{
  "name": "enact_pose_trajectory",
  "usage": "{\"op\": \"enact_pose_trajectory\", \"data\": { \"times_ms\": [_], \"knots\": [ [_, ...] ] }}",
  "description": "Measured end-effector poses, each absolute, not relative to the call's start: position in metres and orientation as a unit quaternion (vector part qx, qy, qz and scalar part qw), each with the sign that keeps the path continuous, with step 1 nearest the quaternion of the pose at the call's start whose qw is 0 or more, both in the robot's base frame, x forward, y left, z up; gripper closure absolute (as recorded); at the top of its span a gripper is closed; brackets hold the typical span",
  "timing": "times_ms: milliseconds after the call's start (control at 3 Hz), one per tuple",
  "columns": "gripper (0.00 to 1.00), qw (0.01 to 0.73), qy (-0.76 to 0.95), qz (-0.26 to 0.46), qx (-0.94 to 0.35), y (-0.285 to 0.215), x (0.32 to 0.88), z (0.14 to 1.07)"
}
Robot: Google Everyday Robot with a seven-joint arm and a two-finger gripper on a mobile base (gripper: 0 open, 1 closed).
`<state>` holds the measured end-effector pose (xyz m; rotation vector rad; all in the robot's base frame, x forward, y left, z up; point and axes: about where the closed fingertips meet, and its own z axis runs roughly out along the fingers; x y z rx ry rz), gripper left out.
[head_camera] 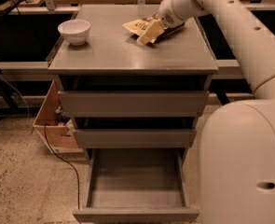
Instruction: Place brown chip bag into bottom drawer
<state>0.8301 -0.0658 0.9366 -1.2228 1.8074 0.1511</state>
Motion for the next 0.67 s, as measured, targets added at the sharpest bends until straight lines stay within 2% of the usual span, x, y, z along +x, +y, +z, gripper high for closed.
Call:
{"op": "enact_pose_trajectory", "data": {
  "times_ms": [667],
  "knots": [
    [0.0, 0.514, 0.763, 0.062, -0.386, -0.062, 0.912, 0.926]
  ]
}}
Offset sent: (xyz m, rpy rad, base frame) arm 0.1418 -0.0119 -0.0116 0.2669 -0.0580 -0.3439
